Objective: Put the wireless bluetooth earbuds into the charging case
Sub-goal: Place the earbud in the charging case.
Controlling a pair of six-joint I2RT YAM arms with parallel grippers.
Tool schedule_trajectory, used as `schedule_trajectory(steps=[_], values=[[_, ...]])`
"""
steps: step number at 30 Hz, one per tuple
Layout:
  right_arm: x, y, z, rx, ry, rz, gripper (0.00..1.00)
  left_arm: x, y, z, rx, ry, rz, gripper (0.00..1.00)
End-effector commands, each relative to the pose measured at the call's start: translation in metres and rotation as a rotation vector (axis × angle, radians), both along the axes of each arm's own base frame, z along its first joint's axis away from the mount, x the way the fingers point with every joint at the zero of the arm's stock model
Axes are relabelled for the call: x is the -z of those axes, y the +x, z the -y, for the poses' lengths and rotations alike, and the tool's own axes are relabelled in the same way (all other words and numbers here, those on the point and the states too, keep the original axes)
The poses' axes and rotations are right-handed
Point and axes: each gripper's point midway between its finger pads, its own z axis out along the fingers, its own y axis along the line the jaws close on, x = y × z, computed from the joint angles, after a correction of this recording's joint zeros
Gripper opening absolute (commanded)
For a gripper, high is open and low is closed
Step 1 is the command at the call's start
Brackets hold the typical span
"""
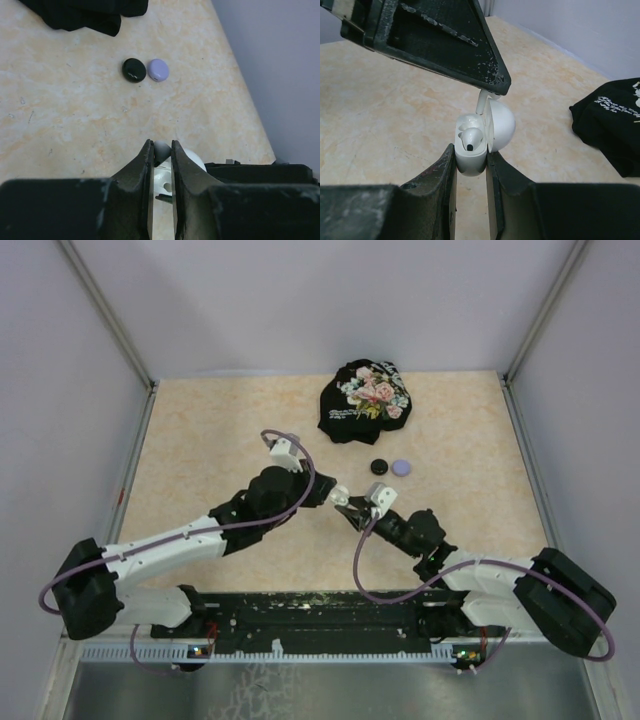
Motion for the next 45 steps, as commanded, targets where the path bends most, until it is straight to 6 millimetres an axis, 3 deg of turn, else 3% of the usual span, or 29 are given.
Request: schedule_trajectory(steps=[1, 5, 14, 45], values=[[-0.032, 0.001, 0.004, 0.031, 0.091, 0.08, 0.0, -0.032, 0.0, -0.003, -0.06, -0.122, 0.065, 0.2], [-0.034, 0.003, 0.008, 0.055, 0.103, 0.084, 0.0, -0.042, -0.007, -0.006, -0.067, -0.175, 0.069, 0.2], [-0.037, 0.003, 0.011, 0.067, 0.124, 0.09, 0.0, -0.048, -0.02, 0.011, -0.002, -0.231, 0.056, 0.2], [-0.04, 0.002, 0.015, 0.081, 0.145, 0.095, 0.0, -0.014, -0.022, 0.029, 0.027, -0.143, -0.007, 0.19]])
